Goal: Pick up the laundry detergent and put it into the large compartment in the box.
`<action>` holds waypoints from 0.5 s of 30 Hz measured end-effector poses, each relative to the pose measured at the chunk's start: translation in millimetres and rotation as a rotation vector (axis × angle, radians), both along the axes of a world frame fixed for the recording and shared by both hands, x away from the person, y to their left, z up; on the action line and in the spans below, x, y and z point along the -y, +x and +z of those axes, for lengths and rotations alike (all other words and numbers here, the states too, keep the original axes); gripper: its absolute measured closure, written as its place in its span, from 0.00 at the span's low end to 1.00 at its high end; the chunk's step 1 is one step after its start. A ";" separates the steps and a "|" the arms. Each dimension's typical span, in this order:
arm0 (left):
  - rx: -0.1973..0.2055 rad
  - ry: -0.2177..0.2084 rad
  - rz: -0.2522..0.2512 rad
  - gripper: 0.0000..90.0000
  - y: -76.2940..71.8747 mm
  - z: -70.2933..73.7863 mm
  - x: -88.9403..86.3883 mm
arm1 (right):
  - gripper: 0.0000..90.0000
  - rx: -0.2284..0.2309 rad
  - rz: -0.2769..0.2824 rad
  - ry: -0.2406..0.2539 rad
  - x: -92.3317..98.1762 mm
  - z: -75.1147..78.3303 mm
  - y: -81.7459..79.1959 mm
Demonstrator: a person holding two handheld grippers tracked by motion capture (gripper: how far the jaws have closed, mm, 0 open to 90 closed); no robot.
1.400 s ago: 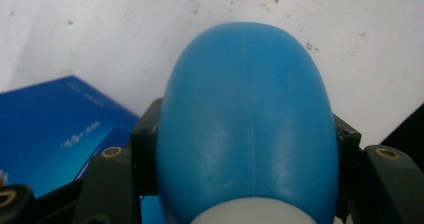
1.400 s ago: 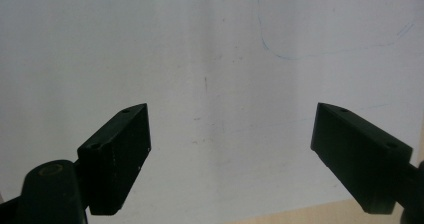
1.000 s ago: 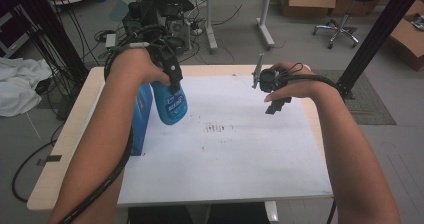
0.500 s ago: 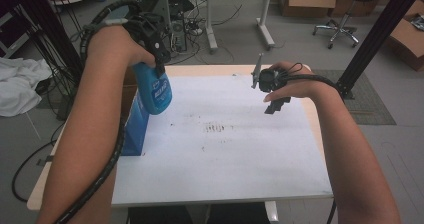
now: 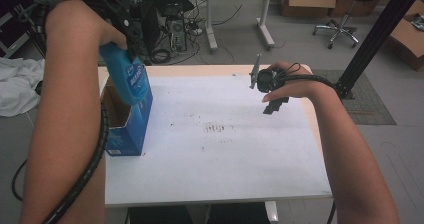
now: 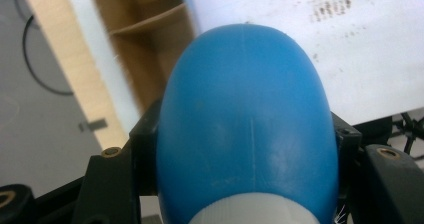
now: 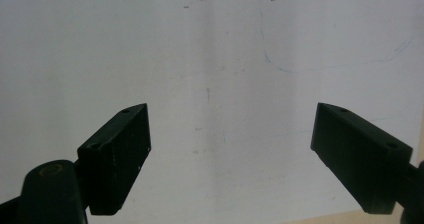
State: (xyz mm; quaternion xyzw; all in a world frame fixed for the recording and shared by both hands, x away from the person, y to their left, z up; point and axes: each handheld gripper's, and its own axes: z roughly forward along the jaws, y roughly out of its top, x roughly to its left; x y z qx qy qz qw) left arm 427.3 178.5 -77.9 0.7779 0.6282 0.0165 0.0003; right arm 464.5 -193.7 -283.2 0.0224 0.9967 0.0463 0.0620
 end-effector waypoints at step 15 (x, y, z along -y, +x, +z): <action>-0.011 0.027 0.161 0.43 -3.3 -2.2 -39.1 | 0.18 -0.002 0.012 -0.002 -4.7 -1.1 1.5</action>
